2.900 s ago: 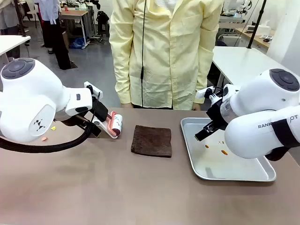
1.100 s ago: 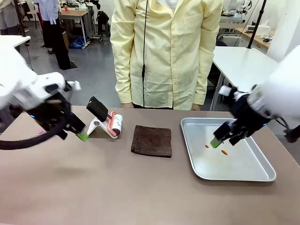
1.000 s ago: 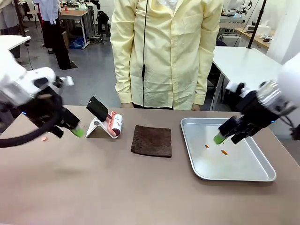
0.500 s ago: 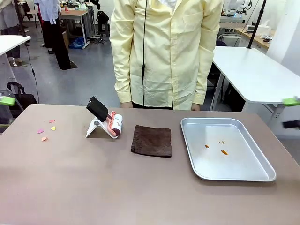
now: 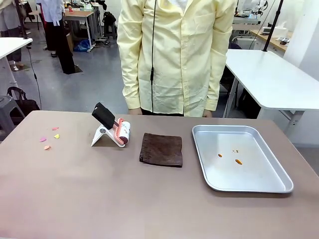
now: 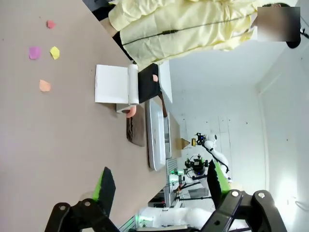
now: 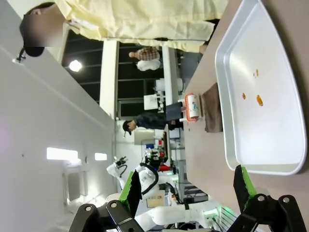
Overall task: Clean the surface of the table.
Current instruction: Hold the Lint Roller with your left hand and the towel with your right hand.
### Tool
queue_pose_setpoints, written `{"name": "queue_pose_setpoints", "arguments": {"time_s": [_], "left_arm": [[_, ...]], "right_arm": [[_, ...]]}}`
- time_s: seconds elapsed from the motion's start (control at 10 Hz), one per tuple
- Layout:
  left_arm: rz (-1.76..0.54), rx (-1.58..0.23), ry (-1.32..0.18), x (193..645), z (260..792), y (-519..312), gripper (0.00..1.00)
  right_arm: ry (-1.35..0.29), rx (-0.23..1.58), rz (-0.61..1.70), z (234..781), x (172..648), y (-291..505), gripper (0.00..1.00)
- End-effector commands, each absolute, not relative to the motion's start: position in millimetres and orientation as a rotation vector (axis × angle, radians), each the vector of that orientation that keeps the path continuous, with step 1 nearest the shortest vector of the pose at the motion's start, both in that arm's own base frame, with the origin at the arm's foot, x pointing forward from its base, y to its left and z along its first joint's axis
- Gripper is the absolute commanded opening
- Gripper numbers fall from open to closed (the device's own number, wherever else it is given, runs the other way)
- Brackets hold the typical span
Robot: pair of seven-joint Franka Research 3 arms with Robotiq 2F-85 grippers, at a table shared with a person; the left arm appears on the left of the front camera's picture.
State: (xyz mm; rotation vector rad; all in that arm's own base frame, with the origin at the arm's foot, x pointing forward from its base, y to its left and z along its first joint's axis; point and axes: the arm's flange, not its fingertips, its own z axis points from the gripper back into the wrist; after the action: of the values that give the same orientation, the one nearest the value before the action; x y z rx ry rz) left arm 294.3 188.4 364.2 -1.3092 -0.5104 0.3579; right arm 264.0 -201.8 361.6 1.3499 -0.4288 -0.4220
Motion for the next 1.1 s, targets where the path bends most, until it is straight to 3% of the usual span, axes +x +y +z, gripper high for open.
{"name": "queue_pose_setpoints", "arguments": {"time_s": [0.0,0.2,0.3,0.6,0.8,1.0], "left_arm": [[0.36,-1.294,-0.541,288.8,372.6,154.5,1.0],[0.36,-1.213,-0.59,288.1,369.7,153.6,1.0],[0.365,-1.29,-0.518,305.3,369.3,181.0,1.0],[0.366,-1.262,-0.522,308.9,371.1,180.0,1.0],[0.342,-1.161,-0.501,321.5,388.2,170.3,1.0],[0.14,-1.016,-0.438,359.4,435.7,124.6,1.0]], "right_arm": [[-0.469,1.342,-0.408,356.9,249.3,-161.1,1.0],[-0.432,1.35,-0.43,356.3,266.1,-201.5,1.0],[-0.432,1.35,-0.43,356.3,266.1,-201.5,1.0],[-0.422,1.334,-0.435,355.0,267.2,-199.9,1.0],[-0.517,1.146,-0.418,378.9,276.0,-173.5,1.0],[-0.511,0.984,-0.228,422.4,308.8,-113.5,1.0]]}}
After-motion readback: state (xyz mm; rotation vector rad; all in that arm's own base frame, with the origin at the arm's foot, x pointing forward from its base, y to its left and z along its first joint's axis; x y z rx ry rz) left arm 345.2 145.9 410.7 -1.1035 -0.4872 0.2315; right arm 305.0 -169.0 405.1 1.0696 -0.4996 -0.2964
